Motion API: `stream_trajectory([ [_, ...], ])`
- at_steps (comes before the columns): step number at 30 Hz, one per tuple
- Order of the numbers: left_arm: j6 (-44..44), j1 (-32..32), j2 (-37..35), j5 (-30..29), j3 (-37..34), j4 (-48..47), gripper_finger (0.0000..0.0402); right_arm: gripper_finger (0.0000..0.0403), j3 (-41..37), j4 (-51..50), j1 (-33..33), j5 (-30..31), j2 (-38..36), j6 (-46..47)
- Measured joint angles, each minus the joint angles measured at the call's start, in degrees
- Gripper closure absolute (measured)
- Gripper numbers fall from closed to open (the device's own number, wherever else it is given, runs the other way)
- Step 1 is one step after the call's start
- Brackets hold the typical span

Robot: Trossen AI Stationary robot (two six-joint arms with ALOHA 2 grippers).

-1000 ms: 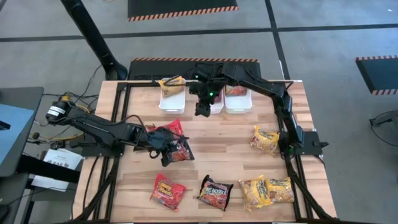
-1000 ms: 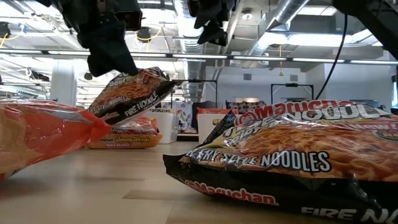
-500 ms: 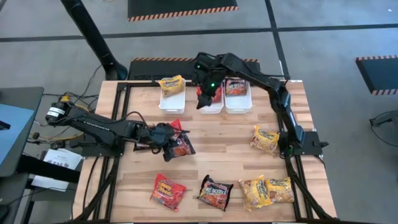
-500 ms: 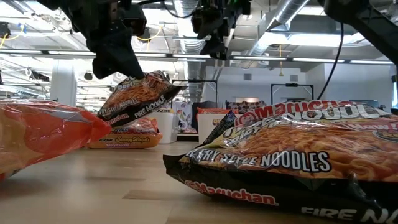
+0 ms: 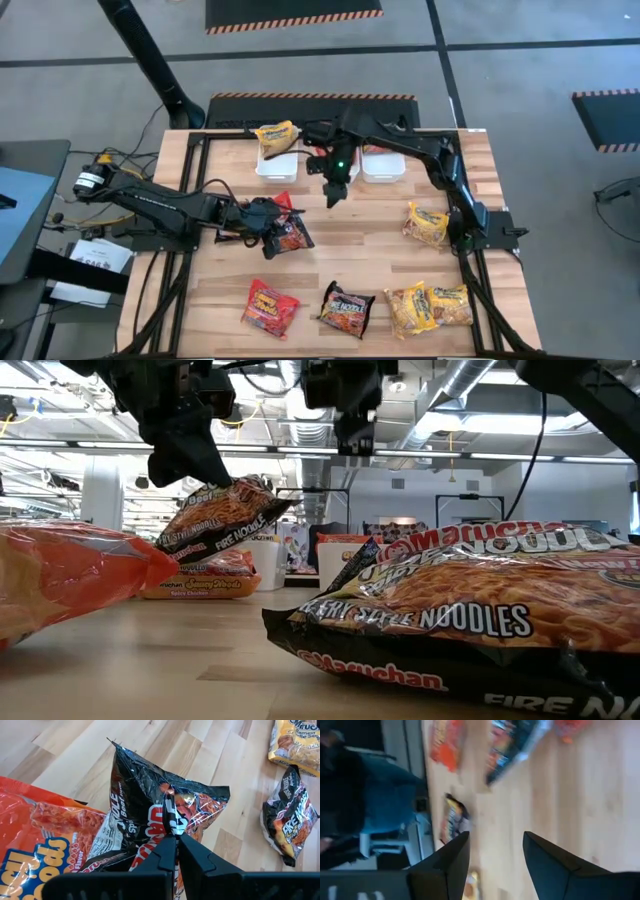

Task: Sort Maruchan noodles
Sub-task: Put the black noodle pack into the right white bin

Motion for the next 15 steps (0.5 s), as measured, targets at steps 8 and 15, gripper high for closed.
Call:
stream_trajectory([
  [8, -0.21, 0.04, 0.0, -0.02, 0.0, 0.0, 0.0402, 0.0196, -0.23, -0.15, 3.15, 1.88, -3.8, 0.77],
  [15, -0.19, 0.04, 0.0, 0.04, 0.0, 0.0, 0.0401, 0.0196, -0.18, -0.17, 4.71, 9.25, -7.6, 1.2],
])
